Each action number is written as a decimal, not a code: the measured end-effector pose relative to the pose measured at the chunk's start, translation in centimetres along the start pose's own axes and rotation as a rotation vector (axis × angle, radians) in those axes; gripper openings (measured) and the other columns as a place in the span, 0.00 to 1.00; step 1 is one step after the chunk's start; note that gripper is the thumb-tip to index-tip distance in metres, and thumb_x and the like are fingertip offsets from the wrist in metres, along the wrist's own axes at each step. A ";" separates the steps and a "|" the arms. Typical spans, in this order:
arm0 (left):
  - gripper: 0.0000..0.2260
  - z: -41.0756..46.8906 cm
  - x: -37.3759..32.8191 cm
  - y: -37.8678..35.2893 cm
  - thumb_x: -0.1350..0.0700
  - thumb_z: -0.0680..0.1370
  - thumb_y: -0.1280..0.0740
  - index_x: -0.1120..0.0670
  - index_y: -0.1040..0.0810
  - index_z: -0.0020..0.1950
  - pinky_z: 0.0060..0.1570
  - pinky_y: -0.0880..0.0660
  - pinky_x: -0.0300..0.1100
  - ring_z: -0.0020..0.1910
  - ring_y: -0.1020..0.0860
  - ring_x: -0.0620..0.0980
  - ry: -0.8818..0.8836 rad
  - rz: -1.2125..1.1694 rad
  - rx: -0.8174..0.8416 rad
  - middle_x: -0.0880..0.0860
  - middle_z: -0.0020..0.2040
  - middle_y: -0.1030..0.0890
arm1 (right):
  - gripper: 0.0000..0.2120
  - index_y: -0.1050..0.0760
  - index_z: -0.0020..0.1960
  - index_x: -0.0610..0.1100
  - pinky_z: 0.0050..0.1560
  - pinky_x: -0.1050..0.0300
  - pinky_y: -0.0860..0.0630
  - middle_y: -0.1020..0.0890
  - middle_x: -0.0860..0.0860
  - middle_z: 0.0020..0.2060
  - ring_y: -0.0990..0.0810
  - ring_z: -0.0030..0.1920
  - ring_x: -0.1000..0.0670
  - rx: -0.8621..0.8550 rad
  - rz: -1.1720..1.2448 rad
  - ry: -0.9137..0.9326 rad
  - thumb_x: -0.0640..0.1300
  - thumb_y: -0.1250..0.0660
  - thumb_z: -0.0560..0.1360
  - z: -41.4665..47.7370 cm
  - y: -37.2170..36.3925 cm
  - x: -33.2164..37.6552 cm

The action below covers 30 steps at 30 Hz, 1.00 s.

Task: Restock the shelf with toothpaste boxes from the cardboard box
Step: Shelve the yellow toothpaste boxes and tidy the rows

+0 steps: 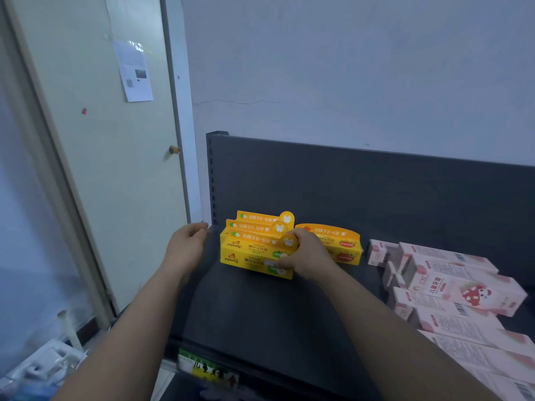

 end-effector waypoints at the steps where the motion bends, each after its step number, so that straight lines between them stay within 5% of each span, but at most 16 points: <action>1: 0.13 -0.1 0.1 0.2 0.57 0.80 0.40 0.55 0.24 0.63 0.65 0.30 0.54 0.62 0.25 0.53 0.002 -0.018 -0.009 0.53 0.63 0.22 | 0.27 0.30 0.60 0.48 0.45 0.58 0.26 0.24 0.52 0.54 0.25 0.53 0.51 -0.014 0.001 0.003 0.43 0.21 0.66 0.1 -0.3 0.0; 8: 0.11 -1.4 0.0 0.2 0.57 0.80 0.39 0.53 0.22 0.61 0.65 0.29 0.55 0.62 0.25 0.53 -0.007 -0.081 -0.055 0.52 0.61 0.21 | 0.27 0.31 0.59 0.48 0.42 0.62 0.28 0.25 0.51 0.55 0.25 0.53 0.51 -0.105 0.058 -0.022 0.45 0.21 0.66 0.5 -1.2 -0.7; 11: 0.10 -2.4 -1.1 -0.4 0.57 0.80 0.39 0.52 0.22 0.59 0.64 0.28 0.52 0.60 0.24 0.51 -0.038 -0.128 -0.056 0.52 0.59 0.20 | 0.29 0.32 0.61 0.47 0.48 0.58 0.24 0.25 0.50 0.57 0.25 0.55 0.51 -0.102 0.037 -0.030 0.45 0.21 0.66 0.3 -1.1 -0.8; 15: 0.09 -4.0 -3.0 -2.0 0.57 0.80 0.38 0.52 0.21 0.59 0.52 0.25 0.42 0.55 0.22 0.47 -0.094 -0.218 -0.041 0.50 0.55 0.19 | 0.31 0.35 0.66 0.49 0.47 0.59 0.25 0.29 0.51 0.62 0.29 0.54 0.53 -0.112 0.022 -0.012 0.45 0.23 0.69 -1.2 0.6 -0.6; 17: 0.11 -5.3 -4.4 -3.4 0.56 0.81 0.38 0.52 0.22 0.61 0.47 0.27 0.39 0.54 0.22 0.45 -0.139 -0.225 0.004 0.48 0.54 0.20 | 0.31 0.36 0.69 0.49 0.50 0.58 0.25 0.31 0.51 0.65 0.31 0.56 0.55 -0.158 0.019 0.014 0.45 0.26 0.71 -2.6 2.5 -0.5; 20: 0.10 -7.7 -6.7 -6.5 0.56 0.81 0.38 0.51 0.23 0.61 0.53 0.26 0.42 0.55 0.22 0.45 -0.214 -0.214 0.090 0.46 0.55 0.20 | 0.29 0.35 0.71 0.50 0.54 0.60 0.29 0.29 0.53 0.65 0.30 0.59 0.56 -0.240 -0.023 0.049 0.44 0.28 0.73 -5.6 6.1 -0.9; 24: 0.10 -12.2 -9.6 -11.7 0.55 0.80 0.37 0.50 0.22 0.60 0.57 0.27 0.40 0.56 0.23 0.42 -0.306 -0.212 0.202 0.46 0.57 0.20 | 0.24 0.31 0.67 0.48 0.50 0.69 0.31 0.25 0.54 0.56 0.26 0.60 0.53 -0.342 -0.082 0.072 0.43 0.29 0.73 -11.1 11.6 -2.7; 27: 0.09 -16.8 -11.5 -16.0 0.55 0.80 0.37 0.50 0.22 0.59 0.50 0.30 0.32 0.55 0.24 0.38 -0.344 -0.208 0.301 0.44 0.55 0.20 | 0.27 0.33 0.71 0.49 0.61 0.65 0.34 0.27 0.54 0.66 0.30 0.67 0.55 -0.395 -0.124 0.012 0.45 0.30 0.75 -16.3 15.8 -5.4; 30: 0.08 -22.8 -13.5 -20.5 0.56 0.79 0.36 0.48 0.22 0.56 0.50 0.27 0.36 0.52 0.22 0.39 -0.373 -0.238 0.408 0.42 0.51 0.19 | 0.28 0.34 0.72 0.51 0.62 0.63 0.33 0.28 0.55 0.67 0.29 0.65 0.57 -0.483 -0.153 -0.032 0.47 0.30 0.74 -22.7 20.1 -8.7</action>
Point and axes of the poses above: each hand's wrist, its own z-axis towards the middle knuckle, its own y-axis out of the back of the hand, x = y × z, the point moved 6 cm from there along z, towards the middle knuckle
